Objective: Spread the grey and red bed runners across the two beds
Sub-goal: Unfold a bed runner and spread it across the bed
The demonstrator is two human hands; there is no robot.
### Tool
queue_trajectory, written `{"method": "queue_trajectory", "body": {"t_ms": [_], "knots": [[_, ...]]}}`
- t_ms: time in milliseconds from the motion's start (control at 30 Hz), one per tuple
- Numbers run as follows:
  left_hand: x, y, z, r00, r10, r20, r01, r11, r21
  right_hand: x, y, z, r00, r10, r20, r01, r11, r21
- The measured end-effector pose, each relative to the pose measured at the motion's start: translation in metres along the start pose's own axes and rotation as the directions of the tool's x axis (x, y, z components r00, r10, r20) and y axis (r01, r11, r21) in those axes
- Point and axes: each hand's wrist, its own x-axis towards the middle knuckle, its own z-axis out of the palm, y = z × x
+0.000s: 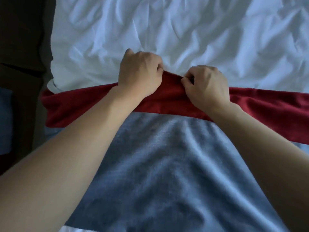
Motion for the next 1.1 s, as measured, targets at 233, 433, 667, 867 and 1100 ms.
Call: {"method": "queue_trajectory", "body": {"t_ms": [233,433,667,867,1100], "knots": [[-0.005,-0.026,0.001,0.992,0.077,0.099,-0.088,0.989,0.116,-0.003,-0.012,0.008,0.999,0.031,-0.043,-0.032,0.999,-0.008],[-0.015,-0.030,0.006,0.991,0.130,-0.036,-0.125,0.987,0.103,0.010,-0.040,0.011,1.000,0.011,0.002,-0.012,0.997,0.079],[-0.047,-0.088,-0.008,0.999,0.038,0.002,-0.038,0.982,0.186,0.014,-0.088,0.032,0.982,-0.166,0.088,0.165,0.986,0.017],[-0.063,-0.117,-0.020,0.999,-0.023,-0.032,0.026,0.992,0.121,0.015,-0.111,0.045,0.968,-0.216,0.129,0.227,0.970,-0.082],[-0.098,-0.126,-0.024,0.998,0.008,-0.062,-0.006,1.000,0.029,-0.021,-0.123,0.044,0.994,-0.111,0.006,0.111,0.984,-0.138]]}}
